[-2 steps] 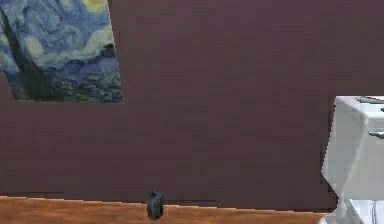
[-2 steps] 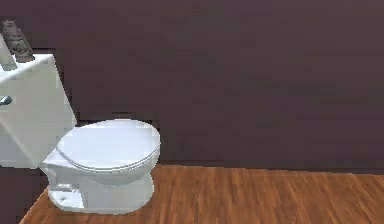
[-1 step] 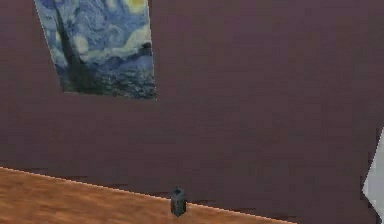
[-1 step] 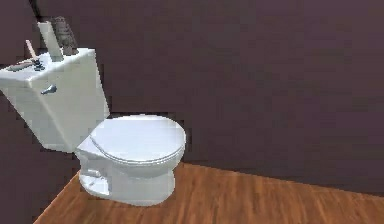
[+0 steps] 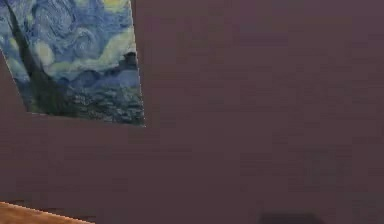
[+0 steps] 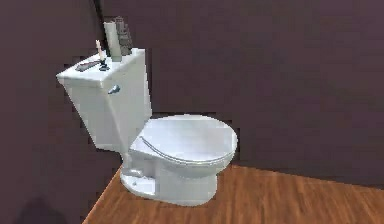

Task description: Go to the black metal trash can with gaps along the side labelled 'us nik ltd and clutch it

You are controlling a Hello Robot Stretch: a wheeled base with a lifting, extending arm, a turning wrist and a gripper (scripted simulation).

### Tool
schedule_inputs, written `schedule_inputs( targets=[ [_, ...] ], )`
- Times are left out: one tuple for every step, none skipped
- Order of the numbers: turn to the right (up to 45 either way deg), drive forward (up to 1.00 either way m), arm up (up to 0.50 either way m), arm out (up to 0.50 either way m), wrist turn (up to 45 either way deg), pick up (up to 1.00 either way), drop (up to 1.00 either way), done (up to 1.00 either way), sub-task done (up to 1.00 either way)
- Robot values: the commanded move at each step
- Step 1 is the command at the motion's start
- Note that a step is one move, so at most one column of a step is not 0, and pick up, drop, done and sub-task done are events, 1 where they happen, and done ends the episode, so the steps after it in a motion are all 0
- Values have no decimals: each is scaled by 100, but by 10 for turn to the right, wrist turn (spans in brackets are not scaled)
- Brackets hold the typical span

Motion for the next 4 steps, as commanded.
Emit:
schedule_inputs(
  targets=[
    [-450,0,0,0,0,0,0,0,0],
    [-450,0,0,0,0,0,0,0,0],
    [0,0,8,0,0,0,0,0,0],
    [0,0,0,48,0,0,0,0,0]
  ],
)
